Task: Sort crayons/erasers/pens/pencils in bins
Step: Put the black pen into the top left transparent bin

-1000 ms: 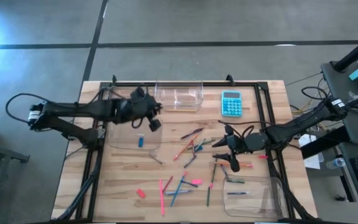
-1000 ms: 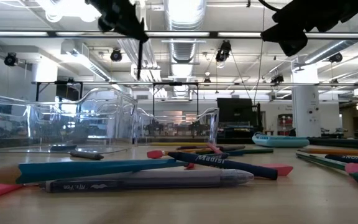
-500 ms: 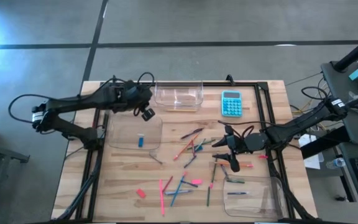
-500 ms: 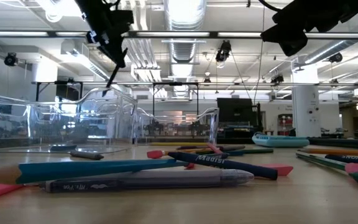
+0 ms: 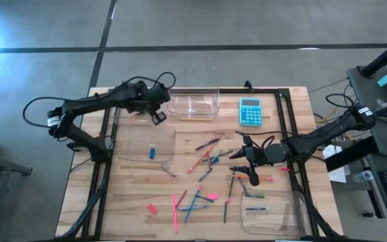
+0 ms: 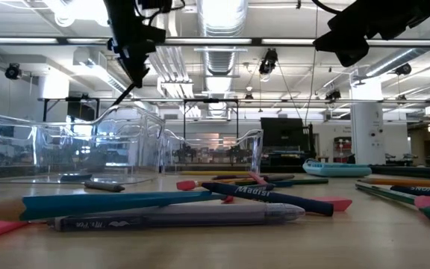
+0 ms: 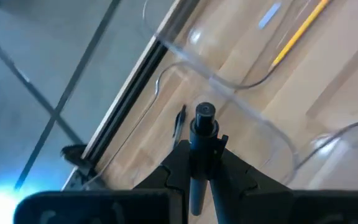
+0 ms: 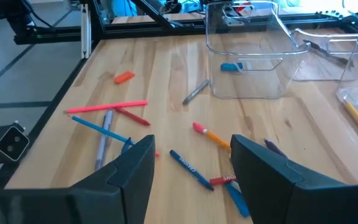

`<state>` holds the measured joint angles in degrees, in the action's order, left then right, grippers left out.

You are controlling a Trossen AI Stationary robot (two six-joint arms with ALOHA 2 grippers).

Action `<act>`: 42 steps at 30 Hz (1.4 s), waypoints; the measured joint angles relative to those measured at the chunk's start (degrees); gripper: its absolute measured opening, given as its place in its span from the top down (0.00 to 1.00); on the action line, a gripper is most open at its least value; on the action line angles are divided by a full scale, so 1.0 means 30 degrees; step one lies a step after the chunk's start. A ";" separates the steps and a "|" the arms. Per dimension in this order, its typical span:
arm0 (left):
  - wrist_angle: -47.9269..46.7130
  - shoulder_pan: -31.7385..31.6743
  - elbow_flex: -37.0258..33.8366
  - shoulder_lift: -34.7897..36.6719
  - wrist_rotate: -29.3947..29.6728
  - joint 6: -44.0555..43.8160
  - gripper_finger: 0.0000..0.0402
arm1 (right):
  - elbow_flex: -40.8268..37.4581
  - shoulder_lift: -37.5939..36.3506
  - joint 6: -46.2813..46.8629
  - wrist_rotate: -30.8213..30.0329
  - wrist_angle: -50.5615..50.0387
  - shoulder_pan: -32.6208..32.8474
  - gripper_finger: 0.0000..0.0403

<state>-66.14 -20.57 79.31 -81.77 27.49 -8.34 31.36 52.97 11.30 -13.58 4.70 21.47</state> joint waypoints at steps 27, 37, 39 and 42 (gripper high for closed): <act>-0.4334 -0.0456 -0.0023 -0.1182 -0.0566 -0.0058 0.95 | -0.0761 0.0000 0.0207 -0.0022 0.0090 0.0000 0.50; -0.3627 0.0443 0.0296 -0.1167 -0.1102 -0.0016 0.95 | -0.0735 -0.0007 0.0206 -0.0022 0.0058 0.0000 0.50; -0.2985 0.0902 0.0624 -0.1160 -0.1149 0.0294 0.95 | -0.0625 -0.0007 0.0131 -0.0015 0.0045 0.0000 0.50; -0.1922 0.1426 0.1081 -0.1160 -0.1381 0.0883 0.95 | -0.0375 -0.0047 0.0064 0.0005 -0.0161 0.0010 0.50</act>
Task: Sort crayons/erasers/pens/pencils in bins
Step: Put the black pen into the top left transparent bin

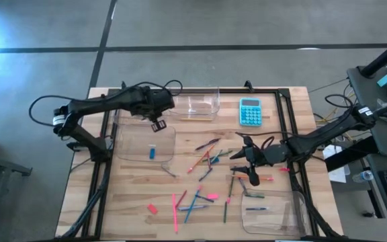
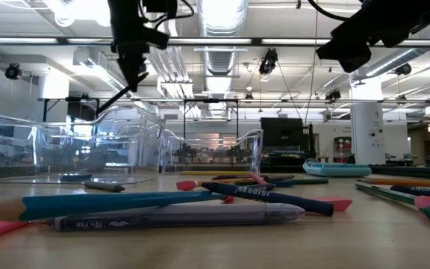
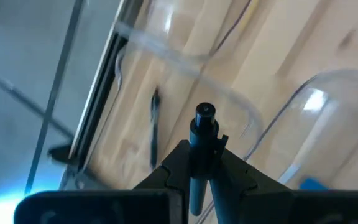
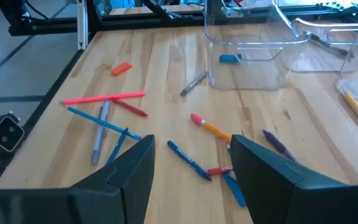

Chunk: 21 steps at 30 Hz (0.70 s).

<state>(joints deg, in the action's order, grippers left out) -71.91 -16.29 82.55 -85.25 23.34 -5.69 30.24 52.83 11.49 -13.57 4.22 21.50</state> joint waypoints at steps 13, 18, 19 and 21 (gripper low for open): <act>0.3203 0.1422 0.1141 0.0007 -0.1703 0.1165 0.95 | 0.0409 -0.2902 0.0159 0.0004 -0.1905 0.2696 0.50; 0.3241 0.1410 0.1134 0.0007 -0.1657 0.1202 0.95 | 0.0326 -0.3652 0.0160 -0.0441 -0.1894 0.3630 0.50; 0.3209 0.1412 0.1135 0.0007 -0.1652 0.1322 0.95 | 0.0287 -0.3674 0.0155 -0.0663 -0.1901 0.3759 0.50; 0.2881 0.1392 0.1134 0.0007 -0.1182 0.1533 0.95 | 0.0206 -0.3681 0.0140 -0.1001 -0.1951 0.3910 0.50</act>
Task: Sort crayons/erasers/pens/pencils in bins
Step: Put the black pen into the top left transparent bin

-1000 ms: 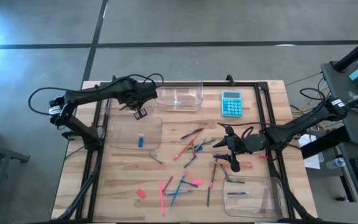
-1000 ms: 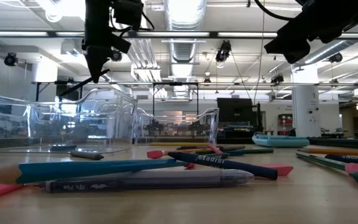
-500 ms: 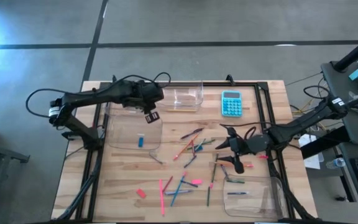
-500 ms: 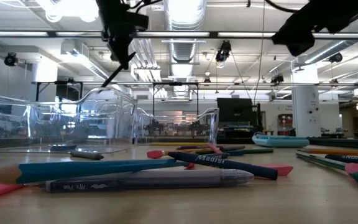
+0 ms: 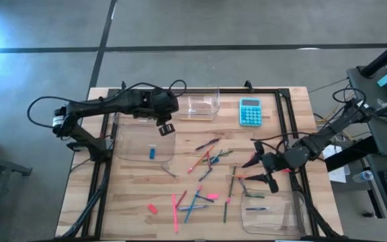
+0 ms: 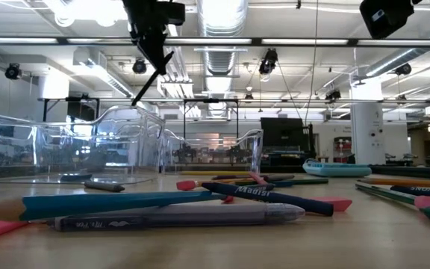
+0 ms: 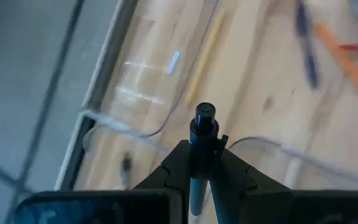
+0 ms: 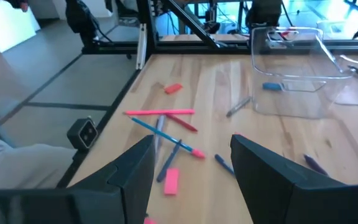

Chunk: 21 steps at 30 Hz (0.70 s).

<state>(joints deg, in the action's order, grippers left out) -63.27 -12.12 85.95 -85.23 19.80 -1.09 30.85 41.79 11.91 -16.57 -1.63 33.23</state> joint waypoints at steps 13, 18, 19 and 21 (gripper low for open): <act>-0.1066 -0.4251 -0.2024 -0.0036 0.1721 0.1098 0.95 | -0.0038 0.0377 -0.0137 -0.0505 0.0053 0.0007 0.50; -0.0857 -0.5781 -0.3055 -0.0040 0.1732 0.0994 0.94 | -0.0045 0.0377 -0.0525 -0.0529 0.0060 0.0004 0.50; -0.0668 -0.5909 -0.3313 -0.0041 0.1755 0.0994 0.93 | -0.0045 0.0377 -0.0653 -0.0544 0.0053 0.0000 0.50; -0.0438 -0.6078 -0.3742 -0.0049 0.1916 0.0871 0.86 | -0.0052 0.0377 -0.0704 -0.0577 0.0053 0.0000 0.50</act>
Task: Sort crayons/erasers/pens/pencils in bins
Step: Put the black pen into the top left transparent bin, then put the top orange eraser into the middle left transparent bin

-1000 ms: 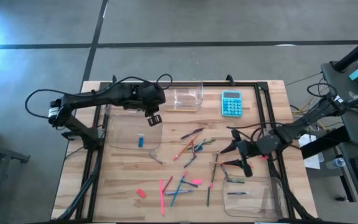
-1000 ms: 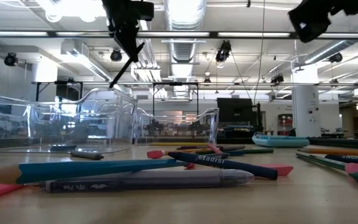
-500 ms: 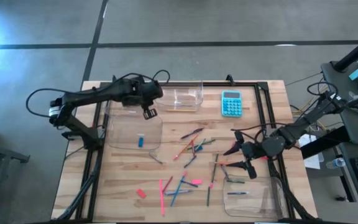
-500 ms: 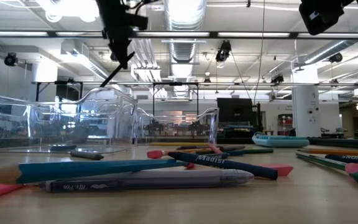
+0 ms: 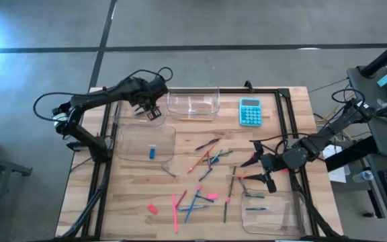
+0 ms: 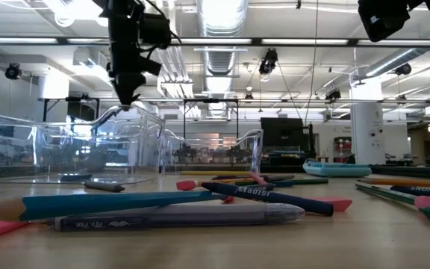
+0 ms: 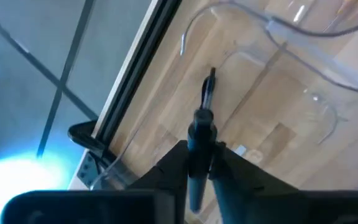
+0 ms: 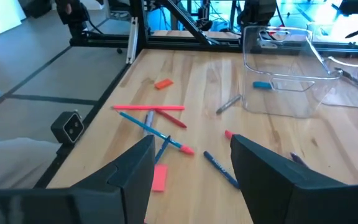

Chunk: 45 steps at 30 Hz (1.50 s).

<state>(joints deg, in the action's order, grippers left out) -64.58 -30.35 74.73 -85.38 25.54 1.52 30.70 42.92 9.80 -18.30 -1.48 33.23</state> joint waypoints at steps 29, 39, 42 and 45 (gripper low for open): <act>2.8826 1.4561 -1.1598 0.7880 0.2696 -0.1871 0.58 | 0.4237 0.0769 0.5400 -0.1292 -0.9482 -0.2003 0.50; 3.7715 1.6102 -1.3886 0.4767 0.3527 0.0200 0.58 | 0.6554 0.4089 1.0721 0.4388 -1.9276 -0.7485 0.50; 3.7719 1.6102 -1.3563 0.4595 0.3518 0.0276 0.58 | 0.5711 0.4886 1.0336 0.5864 -1.9449 -0.9181 0.50; 3.7629 1.6147 -1.3577 0.4617 0.3477 0.0283 0.58 | 0.4782 0.5450 0.9932 0.6113 -1.9068 -1.0774 0.50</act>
<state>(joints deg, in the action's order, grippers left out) 48.31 18.09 33.99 -71.53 35.97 2.37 45.04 59.27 39.60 0.03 -58.68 0.91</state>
